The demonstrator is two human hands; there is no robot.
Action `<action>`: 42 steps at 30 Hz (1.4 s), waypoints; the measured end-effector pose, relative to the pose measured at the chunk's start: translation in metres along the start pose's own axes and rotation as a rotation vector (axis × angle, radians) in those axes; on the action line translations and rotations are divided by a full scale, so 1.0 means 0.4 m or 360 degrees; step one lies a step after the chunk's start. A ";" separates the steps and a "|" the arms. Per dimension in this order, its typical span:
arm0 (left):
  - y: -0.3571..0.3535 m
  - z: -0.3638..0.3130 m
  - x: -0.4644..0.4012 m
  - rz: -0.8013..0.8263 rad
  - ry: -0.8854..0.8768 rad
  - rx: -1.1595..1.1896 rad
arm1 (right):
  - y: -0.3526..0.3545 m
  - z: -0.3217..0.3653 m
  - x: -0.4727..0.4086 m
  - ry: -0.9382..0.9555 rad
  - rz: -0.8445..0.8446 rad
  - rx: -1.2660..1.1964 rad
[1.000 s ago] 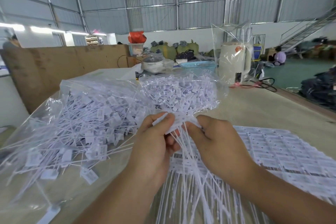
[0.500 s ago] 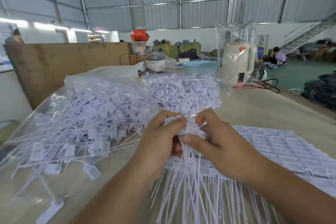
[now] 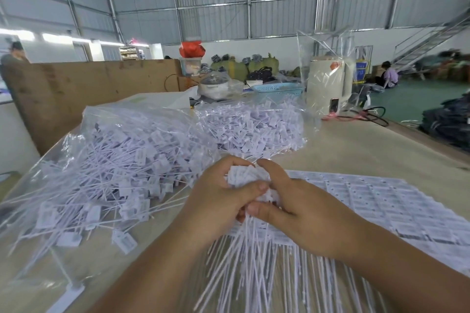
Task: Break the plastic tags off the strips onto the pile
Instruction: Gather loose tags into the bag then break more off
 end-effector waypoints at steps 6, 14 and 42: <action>0.035 0.009 -0.013 -0.0121 0.0067 0.0329 | 0.041 -0.036 0.012 -0.0088 -0.0142 -0.0162; 0.029 0.045 0.000 -0.0339 0.0276 0.1009 | 0.116 -0.054 0.016 -0.0245 -0.0954 -0.0415; 0.020 0.007 0.000 -0.0184 0.0101 0.0753 | 0.038 -0.055 0.012 -0.0228 -0.0180 -0.0778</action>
Point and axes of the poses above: each hand's wrist, its own x-axis away from the middle knuckle, its own y-axis out of the back of the hand, z = x × y, the point moved 8 cm from there along -x, towards the middle knuckle, and after that the axes turned 10 degrees about y, right-handed, at the moved point
